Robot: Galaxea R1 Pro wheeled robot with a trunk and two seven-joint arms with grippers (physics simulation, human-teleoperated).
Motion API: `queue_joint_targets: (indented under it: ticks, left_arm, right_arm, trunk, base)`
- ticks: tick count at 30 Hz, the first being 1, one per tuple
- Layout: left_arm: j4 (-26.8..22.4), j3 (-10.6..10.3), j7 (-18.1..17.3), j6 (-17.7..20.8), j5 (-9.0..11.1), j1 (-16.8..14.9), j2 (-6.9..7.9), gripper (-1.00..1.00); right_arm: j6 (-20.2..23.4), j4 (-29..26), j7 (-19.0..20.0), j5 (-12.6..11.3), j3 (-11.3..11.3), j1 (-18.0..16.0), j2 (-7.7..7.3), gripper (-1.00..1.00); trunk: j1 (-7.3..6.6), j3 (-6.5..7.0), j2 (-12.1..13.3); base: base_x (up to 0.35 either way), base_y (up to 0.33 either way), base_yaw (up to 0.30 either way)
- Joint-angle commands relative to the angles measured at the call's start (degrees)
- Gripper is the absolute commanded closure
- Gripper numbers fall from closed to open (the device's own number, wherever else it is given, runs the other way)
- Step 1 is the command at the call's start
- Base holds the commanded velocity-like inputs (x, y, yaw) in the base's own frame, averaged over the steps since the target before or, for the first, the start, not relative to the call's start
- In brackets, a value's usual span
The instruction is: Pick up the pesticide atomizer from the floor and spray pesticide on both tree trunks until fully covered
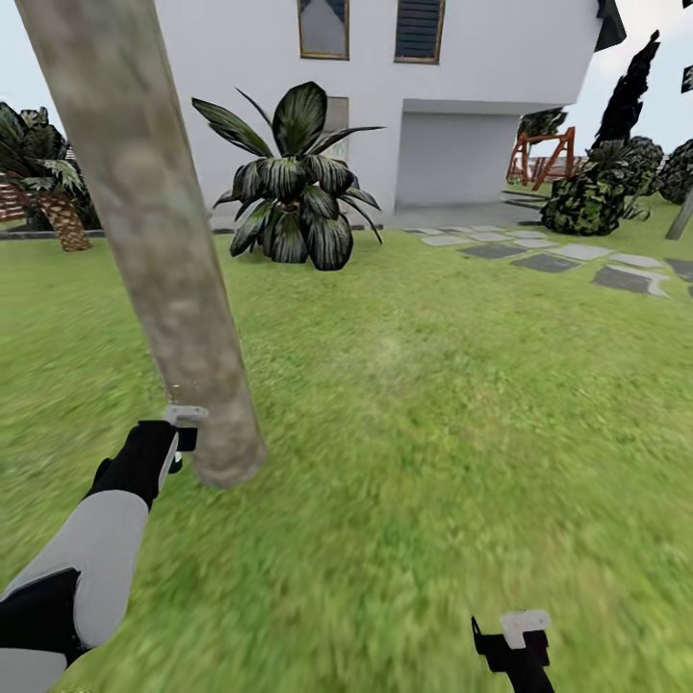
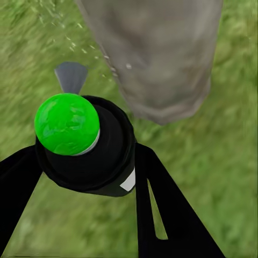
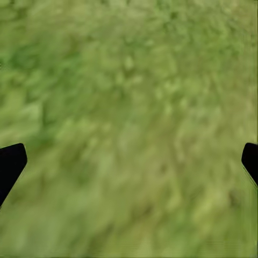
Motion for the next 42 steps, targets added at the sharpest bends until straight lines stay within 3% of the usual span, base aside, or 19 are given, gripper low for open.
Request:
queue_joint_targets:
  ticks: [1,16,19,25,27,30,32,34,37,40,42]
  left_arm:
    - [0.0,-0.1,0.0,0.0,0.0,0.1,0.00,1.00]
    - [0.1,-0.1,0.0,0.0,-0.1,0.3,0.09,1.00]
    - [0.1,0.1,0.0,0.0,-0.2,0.4,0.85,1.00]
    - [0.9,0.2,-0.3,0.0,0.0,0.7,6.90,1.00]
    - [1.2,0.1,-0.4,-0.1,0.2,0.7,6.59,1.00]
    - [2.4,-0.1,-0.2,-0.1,0.1,0.7,4.14,1.00]
    - [2.6,0.0,-0.2,-0.1,0.1,0.7,3.37,1.00]
    - [2.6,0.2,-0.4,-0.1,0.1,0.7,3.83,1.00]
    - [2.6,0.2,-0.4,-0.1,-0.2,0.7,6.18,1.00]
    - [2.6,0.2,-0.2,-0.1,-0.1,2.7,8.05,1.00]
    - [2.7,0.0,0.0,-0.3,0.0,3.1,7.76,1.00]
  right_arm:
    - [0.0,0.0,0.0,0.0,0.0,0.0,0.00,-1.00]
    - [0.0,0.0,0.0,0.0,-0.1,0.0,-0.09,-1.00]
    - [0.0,0.0,0.0,0.0,-0.1,0.0,-0.06,-1.00]
    - [0.0,0.0,0.0,0.0,0.0,0.0,-0.01,-1.00]
    - [0.0,0.0,0.0,0.0,0.0,0.0,0.00,-1.00]
    - [0.0,0.0,0.0,0.0,0.0,0.0,0.00,-1.00]
    - [0.0,0.0,0.0,0.0,0.0,0.0,0.00,-1.00]
    - [0.0,0.0,0.0,0.0,0.0,0.0,-0.01,-1.00]
    - [0.0,0.0,0.0,0.0,-0.1,0.0,-0.02,-1.00]
    - [0.0,0.0,0.0,0.0,0.0,0.0,0.00,-1.00]
    - [0.0,0.0,0.0,0.0,0.0,0.0,0.00,-1.00]
  trunk:
    - [0.00,0.00,0.0]
    - [0.00,0.00,0.0]
    - [0.00,0.00,0.0]
    - [0.00,0.00,0.0]
    - [0.00,0.00,0.0]
    - [0.00,0.00,0.0]
    - [0.00,0.00,0.0]
    - [0.00,0.00,0.0]
    - [0.00,0.00,0.0]
    - [0.00,0.00,0.0]
    - [0.00,0.00,0.0]
  base:
    - [0.193,-0.216,0.226]
    - [0.110,-0.256,0.017]
    - [0.097,-0.261,0.175]
    - [0.097,-0.261,0.271]
    - [0.104,-0.261,0.269]
    - [0.140,-0.256,0.092]
    - [0.210,-0.216,0.010]
    - [0.245,-0.184,0.002]
    - [0.274,-0.141,0.000]
    - [0.214,-0.032,0.000]
    - [0.027,-0.003,0.000]
